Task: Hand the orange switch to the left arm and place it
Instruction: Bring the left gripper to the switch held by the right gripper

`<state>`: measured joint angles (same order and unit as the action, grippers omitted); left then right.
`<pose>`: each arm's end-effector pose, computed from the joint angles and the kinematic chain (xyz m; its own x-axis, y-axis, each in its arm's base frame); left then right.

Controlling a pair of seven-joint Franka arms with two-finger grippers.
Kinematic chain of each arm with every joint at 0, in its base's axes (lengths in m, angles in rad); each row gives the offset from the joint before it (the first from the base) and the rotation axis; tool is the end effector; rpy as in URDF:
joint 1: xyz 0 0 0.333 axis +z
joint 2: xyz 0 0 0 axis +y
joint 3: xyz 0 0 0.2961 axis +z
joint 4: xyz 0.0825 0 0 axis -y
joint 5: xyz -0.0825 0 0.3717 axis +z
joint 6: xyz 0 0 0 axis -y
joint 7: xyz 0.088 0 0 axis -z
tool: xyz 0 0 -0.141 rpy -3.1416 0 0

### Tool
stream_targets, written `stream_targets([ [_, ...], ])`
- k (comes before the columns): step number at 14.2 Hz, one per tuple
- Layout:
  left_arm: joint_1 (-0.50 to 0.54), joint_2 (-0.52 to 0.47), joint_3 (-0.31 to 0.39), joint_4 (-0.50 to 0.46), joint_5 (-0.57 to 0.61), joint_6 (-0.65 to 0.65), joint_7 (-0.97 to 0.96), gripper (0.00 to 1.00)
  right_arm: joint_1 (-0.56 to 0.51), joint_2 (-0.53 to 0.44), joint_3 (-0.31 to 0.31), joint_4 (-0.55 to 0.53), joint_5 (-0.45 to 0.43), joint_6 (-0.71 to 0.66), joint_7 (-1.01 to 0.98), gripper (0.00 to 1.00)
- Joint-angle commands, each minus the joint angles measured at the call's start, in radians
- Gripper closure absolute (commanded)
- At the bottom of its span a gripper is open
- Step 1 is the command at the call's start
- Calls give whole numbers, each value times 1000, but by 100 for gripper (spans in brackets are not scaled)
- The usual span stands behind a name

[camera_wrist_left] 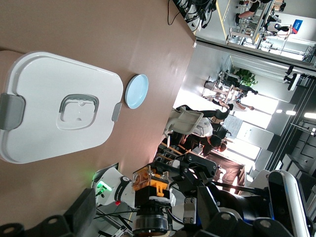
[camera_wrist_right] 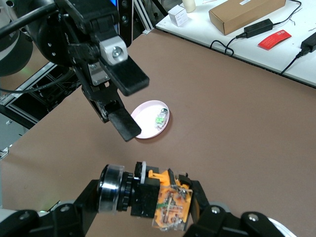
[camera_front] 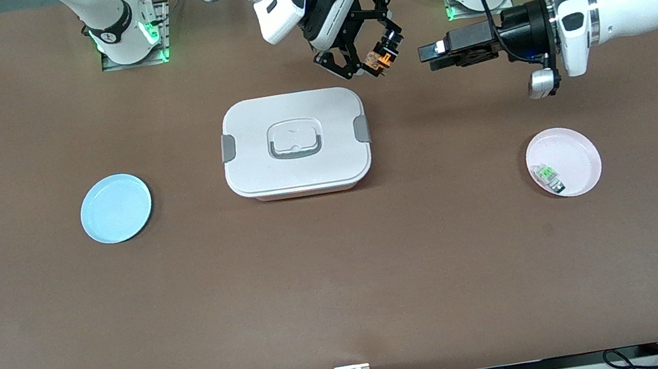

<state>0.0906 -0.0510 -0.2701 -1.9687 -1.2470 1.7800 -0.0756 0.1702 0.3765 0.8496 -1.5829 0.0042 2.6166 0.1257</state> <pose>0.5115 -0.2103 0.5066 0.9402 0.0583 -0.3357 0.3319 -0.3794 0.8637 0.4338 0.5480 0.5333 0.6545 0.4129 0.6334 0.7223 -0.5892 -0.3623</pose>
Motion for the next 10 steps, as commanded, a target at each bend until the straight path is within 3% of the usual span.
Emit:
stream_targets([
  [1, 1, 0, -8, 2, -23, 15, -15, 11, 9, 16, 2, 24, -9, 7, -14, 100],
  [8, 3, -3, -89, 2, -9, 107, -12, 13, 11, 22, 2, 26, -27, 8, -14, 100],
  [10, 3, -7, -89, 19, 74, 98, -9, 16, 12, 25, 2, 26, -27, 8, -12, 100],
])
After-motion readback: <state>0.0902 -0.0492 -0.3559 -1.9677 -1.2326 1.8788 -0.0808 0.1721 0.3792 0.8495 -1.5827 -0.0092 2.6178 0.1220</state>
